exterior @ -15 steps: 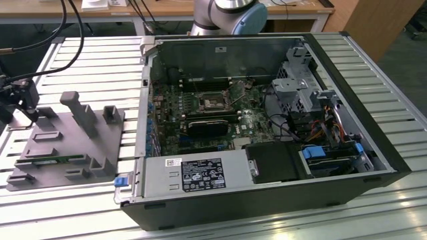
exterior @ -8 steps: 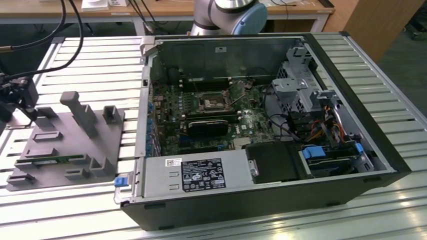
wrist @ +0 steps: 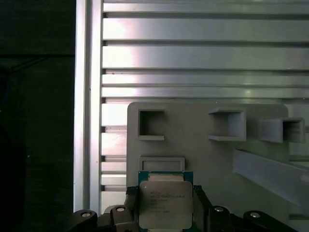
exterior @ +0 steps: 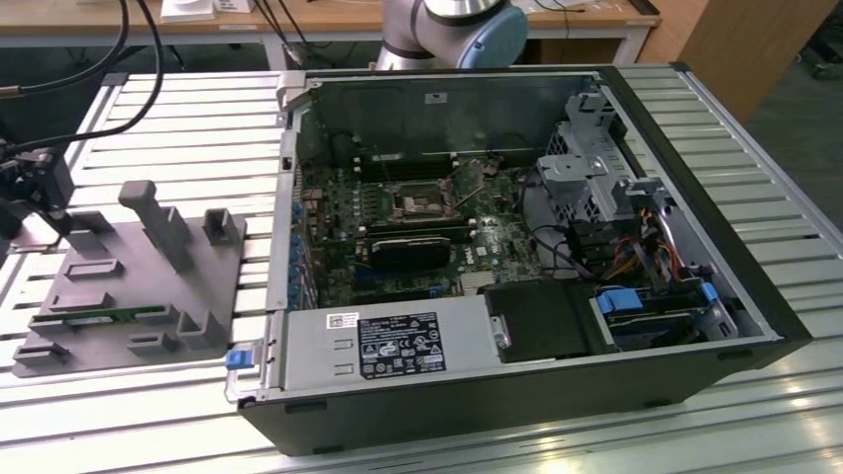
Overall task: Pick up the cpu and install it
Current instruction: 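Pick up the cpu and move it towards the insertion slot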
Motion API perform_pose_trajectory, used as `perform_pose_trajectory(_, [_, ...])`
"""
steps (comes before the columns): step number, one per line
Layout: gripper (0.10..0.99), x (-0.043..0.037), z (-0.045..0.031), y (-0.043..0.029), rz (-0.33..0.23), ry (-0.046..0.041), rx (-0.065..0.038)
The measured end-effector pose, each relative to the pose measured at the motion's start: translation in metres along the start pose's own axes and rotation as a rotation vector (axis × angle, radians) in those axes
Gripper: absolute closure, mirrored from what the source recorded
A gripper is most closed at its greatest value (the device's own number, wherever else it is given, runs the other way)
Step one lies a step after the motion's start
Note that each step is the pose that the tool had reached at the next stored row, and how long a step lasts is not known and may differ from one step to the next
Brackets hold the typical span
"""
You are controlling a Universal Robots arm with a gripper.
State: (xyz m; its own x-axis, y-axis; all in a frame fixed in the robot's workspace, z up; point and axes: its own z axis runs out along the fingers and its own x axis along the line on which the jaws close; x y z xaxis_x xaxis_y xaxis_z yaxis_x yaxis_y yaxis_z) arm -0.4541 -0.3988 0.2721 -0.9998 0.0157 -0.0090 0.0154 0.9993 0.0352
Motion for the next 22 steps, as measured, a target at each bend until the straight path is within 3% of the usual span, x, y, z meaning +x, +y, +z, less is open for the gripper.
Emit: perform_pose_trajectory(22, [0.553, -0.0001, -0.0105, 0.0021, 0.000, 0.0000, 0.000])
